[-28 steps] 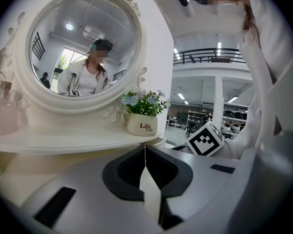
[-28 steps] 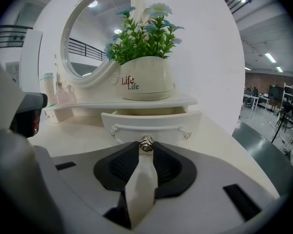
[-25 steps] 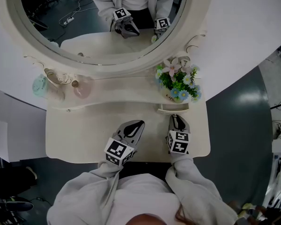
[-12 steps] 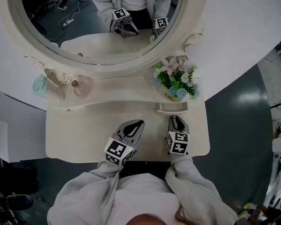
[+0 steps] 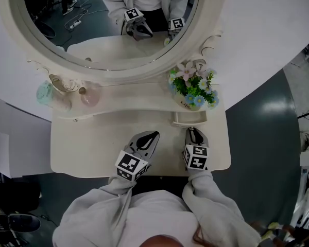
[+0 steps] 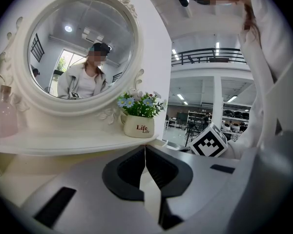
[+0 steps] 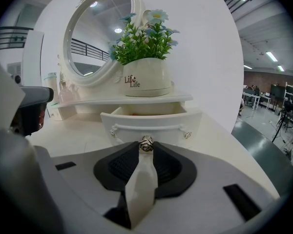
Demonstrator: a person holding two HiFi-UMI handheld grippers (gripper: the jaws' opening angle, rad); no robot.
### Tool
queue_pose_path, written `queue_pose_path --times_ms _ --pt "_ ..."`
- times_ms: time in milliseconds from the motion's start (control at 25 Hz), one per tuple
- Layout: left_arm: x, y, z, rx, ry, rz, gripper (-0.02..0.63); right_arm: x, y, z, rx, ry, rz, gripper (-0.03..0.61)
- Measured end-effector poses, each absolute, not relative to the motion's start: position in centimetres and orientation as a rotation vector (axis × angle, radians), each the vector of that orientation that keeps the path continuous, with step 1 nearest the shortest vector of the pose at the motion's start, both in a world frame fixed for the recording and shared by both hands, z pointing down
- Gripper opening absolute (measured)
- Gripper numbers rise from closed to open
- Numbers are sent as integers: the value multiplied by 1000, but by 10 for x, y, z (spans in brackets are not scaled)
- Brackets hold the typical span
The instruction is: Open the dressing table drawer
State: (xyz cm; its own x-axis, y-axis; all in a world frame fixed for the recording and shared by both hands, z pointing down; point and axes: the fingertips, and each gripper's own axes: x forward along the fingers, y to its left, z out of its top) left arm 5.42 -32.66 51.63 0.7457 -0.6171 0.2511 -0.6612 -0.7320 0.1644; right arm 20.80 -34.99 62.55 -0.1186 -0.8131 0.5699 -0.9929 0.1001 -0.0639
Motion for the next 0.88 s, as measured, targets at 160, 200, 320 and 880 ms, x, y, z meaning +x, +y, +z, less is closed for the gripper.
queue_pose_path --times_ms 160,200,320,880 --pt "55 -325 516 2704 -1004 260 18 208 -348 625 1762 -1995 625 107" --pt "55 -325 516 2704 -1003 259 18 209 -347 625 1762 -1995 625 107" --pt "55 -324 515 2704 -1000 254 18 209 -345 625 1762 -1992 625 107" --pt "54 -323 516 2709 -975 242 18 209 -339 626 1758 -1982 642 107"
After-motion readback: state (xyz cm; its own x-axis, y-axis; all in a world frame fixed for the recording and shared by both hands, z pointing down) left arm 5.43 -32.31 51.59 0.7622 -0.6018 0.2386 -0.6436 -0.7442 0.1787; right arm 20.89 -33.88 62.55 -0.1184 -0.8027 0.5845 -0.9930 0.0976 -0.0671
